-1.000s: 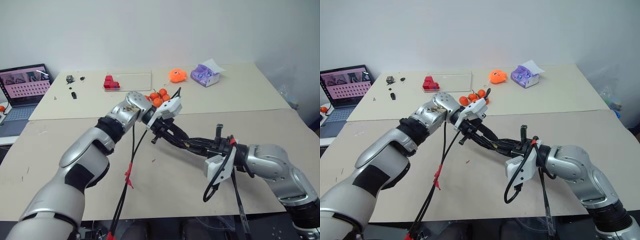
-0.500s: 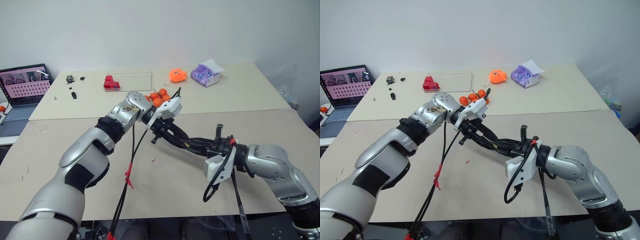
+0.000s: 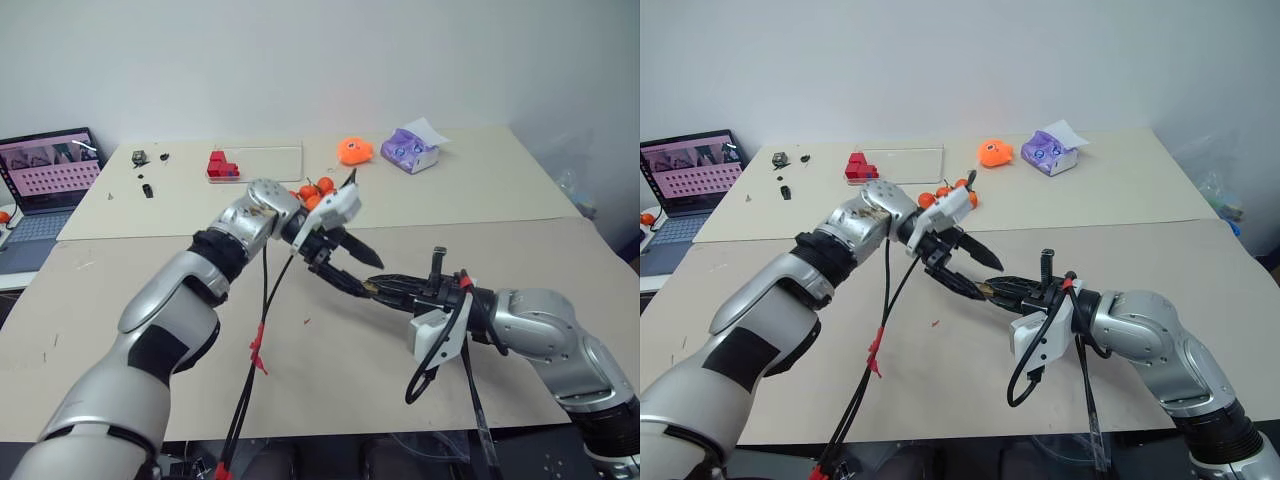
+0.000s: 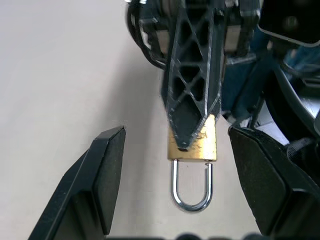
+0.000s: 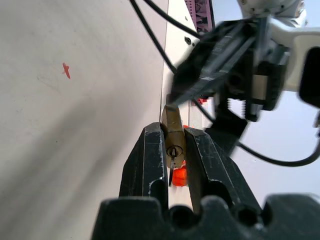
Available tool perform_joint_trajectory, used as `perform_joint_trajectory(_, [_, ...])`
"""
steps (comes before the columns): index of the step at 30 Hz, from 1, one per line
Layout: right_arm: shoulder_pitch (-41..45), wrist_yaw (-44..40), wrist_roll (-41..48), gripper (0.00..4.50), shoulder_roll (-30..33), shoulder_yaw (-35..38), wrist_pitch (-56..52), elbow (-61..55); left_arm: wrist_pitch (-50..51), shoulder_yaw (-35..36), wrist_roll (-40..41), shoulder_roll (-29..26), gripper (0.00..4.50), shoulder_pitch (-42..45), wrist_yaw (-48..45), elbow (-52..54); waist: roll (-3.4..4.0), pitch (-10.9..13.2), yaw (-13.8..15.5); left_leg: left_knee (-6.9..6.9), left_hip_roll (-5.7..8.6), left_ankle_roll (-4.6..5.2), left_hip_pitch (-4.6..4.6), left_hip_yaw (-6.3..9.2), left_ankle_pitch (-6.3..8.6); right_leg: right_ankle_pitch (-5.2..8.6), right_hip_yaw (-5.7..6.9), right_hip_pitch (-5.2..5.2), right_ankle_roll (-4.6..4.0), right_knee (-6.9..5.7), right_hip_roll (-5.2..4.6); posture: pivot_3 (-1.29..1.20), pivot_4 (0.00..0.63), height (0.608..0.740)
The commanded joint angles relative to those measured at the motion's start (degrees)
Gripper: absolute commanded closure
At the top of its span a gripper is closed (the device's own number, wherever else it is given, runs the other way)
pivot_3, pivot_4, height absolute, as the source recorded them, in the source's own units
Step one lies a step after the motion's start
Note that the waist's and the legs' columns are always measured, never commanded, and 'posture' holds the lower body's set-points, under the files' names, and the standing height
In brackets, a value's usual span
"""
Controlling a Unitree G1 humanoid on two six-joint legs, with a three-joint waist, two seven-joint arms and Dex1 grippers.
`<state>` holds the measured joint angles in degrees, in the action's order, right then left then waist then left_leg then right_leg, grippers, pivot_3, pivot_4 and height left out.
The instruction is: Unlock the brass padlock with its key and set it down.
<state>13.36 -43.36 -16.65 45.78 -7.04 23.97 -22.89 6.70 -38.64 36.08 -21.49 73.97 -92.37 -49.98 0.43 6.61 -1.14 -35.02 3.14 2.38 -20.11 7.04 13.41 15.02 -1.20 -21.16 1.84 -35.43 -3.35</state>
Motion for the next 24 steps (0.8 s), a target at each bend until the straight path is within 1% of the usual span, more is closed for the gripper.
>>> perform_joint_trajectory(1, [0.76,1.36,1.01,4.35,0.53,2.03,1.47,0.93,2.37,7.73,0.07,-1.58,1.00,3.80,-0.13,-2.01,0.00,0.00,-0.01,0.00,0.00,0.00,0.00,0.00,0.00,0.00,0.00,0.00,0.00,0.01,0.00,0.00,0.150,0.740])
perform_joint_trajectory(4, [1.16,1.37,2.01,4.35,0.45,2.82,0.34,2.32,1.30,13.08,-2.95,-2.90,1.00,3.57,-0.13,-4.52,0.00,0.00,-0.46,0.00,0.01,0.00,0.01,0.00,0.00,0.00,-0.01,0.00,0.00,0.00,0.00,0.00,0.150,0.740])
perform_joint_trajectory(7, [1.51,0.55,3.79,4.35,0.30,3.14,-0.91,2.17,-0.99,15.80,-7.45,-3.50,1.00,0.16,0.35,-3.83,0.02,-0.01,-1.05,0.04,-0.01,-0.01,0.07,0.01,-0.01,0.00,-0.01,0.00,0.00,-0.05,0.02,0.00,0.150,0.740])
perform_joint_trajectory(9, [1.62,0.24,4.91,4.35,0.32,3.45,-1.75,1.86,-1.60,17.42,-9.51,-3.34,1.51,-2.23,1.41,-2.22,0.04,-0.03,-1.12,0.05,-0.02,-0.01,0.10,0.02,-0.01,0.00,-0.01,0.02,0.00,-0.07,0.02,0.00,0.150,0.740])
perform_joint_trajectory(10, [1.87,0.26,5.45,4.35,0.37,3.82,-2.30,1.87,-1.01,18.11,-9.77,-3.43,1.63,-4.25,1.03,0.08,0.03,-0.02,-1.13,0.05,-0.01,-0.01,0.13,0.03,-0.01,0.00,-0.03,0.04,0.00,-0.08,0.00,0.00,0.150,0.740])
perform_joint_trajectory(11, [2.12,0.25,5.95,4.35,0.45,4.17,-2.79,1.91,0.00,18.68,-9.87,-3.53,2.06,-6.17,0.76,2.49,0.04,-0.03,-1.20,0.04,-0.01,-0.02,0.12,0.03,-0.01,0.00,-0.04,0.04,0.00,-0.09,0.00,0.00,0.150,0.740])
perform_joint_trajectory(13, [2.80,0.27,6.54,4.35,0.63,4.61,-3.56,2.00,3.13,19.76,-9.71,-3.60,2.75,-9.91,0.76,7.56,0.02,-0.01,-1.32,0.03,-0.02,-0.02,0.12,0.04,-0.01,-0.01,-0.12,0.03,-0.01,-0.13,-0.01,0.00,0.150,0.740])
perform_joint_trajectory(14, [3.11,0.27,6.94,4.35,0.56,4.73,-4.12,1.80,4.69,20.33,-9.52,-3.40,3.26,-11.44,1.37,9.79,0.02,-0.01,-1.30,0.04,-0.03,-0.02,0.12,0.08,-0.01,-0.01,-0.16,0.00,-0.02,-0.14,-0.01,0.00,0.150,0.740])
perform_joint_trajectory(15, [3.41,0.22,7.15,4.35,0.47,4.72,-4.58,1.52,6.60,20.88,-9.10,-2.99,3.50,-12.88,2.18,11.92,0.00,0.00,-1.24,0.04,-0.04,-0.02,0.12,0.11,-0.01,-0.01,-0.18,0.00,-0.02,-0.15,-0.01,0.00,0.150,0.740])
perform_joint_trajectory(16, [3.62,0.13,7.25,4.35,0.39,4.66,-4.91,1.31,8.16,21.37,-8.86,-2.57,4.04,-13.97,2.95,13.63,0.00,0.00,-1.22,0.04,-0.02,-0.02,0.11,0.17,-0.02,-0.01,-0.31,0.00,-0.02,-0.18,0.01,0.00,0.150,0.740])
perform_joint_trajectory(18, [3.97,-0.03,7.18,4.35,0.14,4.18,-5.20,1.08,10.65,21.80,-8.85,-1.46,4.39,-16.10,4.05,16.71,0.01,-0.01,-1.10,0.04,-0.02,-0.02,0.11,0.20,-0.02,-0.01,-0.44,0.00,-0.02,-0.19,0.04,0.00,0.150,0.740])
perform_joint_trajectory(24, [4.10,-0.30,6.91,4.35,0.39,3.71,-4.75,1.29,14.93,22.93,-9.30,0.90,4.39,-18.62,5.58,22.08,0.01,-0.01,-0.98,0.05,0.01,-0.04,0.16,0.17,-0.03,-0.01,-0.90,0.02,-0.01,-0.21,0.04,0.00,0.150,0.740])
